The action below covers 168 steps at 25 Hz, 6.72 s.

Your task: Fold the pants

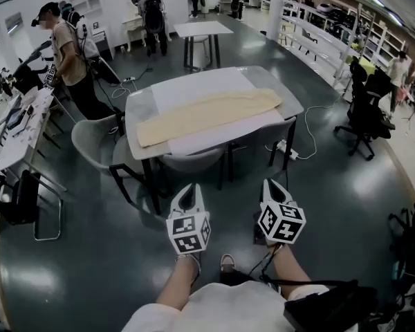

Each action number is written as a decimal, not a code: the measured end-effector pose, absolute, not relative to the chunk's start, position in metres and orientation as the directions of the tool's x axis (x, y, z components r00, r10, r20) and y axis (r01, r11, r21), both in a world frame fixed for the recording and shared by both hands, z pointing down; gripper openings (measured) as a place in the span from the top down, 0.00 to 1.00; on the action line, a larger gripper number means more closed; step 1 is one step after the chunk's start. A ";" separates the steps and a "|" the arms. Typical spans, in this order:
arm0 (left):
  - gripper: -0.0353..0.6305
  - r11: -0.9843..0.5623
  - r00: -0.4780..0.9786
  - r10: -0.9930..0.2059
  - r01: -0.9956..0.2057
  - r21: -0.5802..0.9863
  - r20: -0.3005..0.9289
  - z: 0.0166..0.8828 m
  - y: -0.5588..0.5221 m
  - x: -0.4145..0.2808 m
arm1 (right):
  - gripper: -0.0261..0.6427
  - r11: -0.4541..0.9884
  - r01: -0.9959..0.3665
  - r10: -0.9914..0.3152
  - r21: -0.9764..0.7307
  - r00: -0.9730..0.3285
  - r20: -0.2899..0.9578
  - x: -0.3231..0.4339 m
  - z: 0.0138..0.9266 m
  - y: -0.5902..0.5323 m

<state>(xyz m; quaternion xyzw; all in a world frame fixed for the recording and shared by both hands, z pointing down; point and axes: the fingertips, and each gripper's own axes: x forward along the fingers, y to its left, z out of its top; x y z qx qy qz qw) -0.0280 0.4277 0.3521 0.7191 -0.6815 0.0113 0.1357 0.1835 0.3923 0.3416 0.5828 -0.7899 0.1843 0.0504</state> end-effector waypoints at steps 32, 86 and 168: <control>0.93 -0.139 0.164 -0.959 -0.983 0.121 0.232 0.368 0.066 0.045 | 0.97 0.122 -0.952 -0.910 -0.280 -0.220 0.351 0.282 0.379 0.053; 0.93 -0.109 0.162 -0.851 -0.985 0.134 0.499 0.556 -0.447 0.217 | 0.97 0.262 -0.944 -0.686 -0.199 -0.327 0.650 0.420 0.576 -0.483; 0.93 0.446 -0.335 -0.841 -0.874 0.195 0.425 0.460 -0.210 -0.116 | 0.91 0.770 -0.609 -0.424 -0.191 -0.712 0.561 0.031 0.430 -0.373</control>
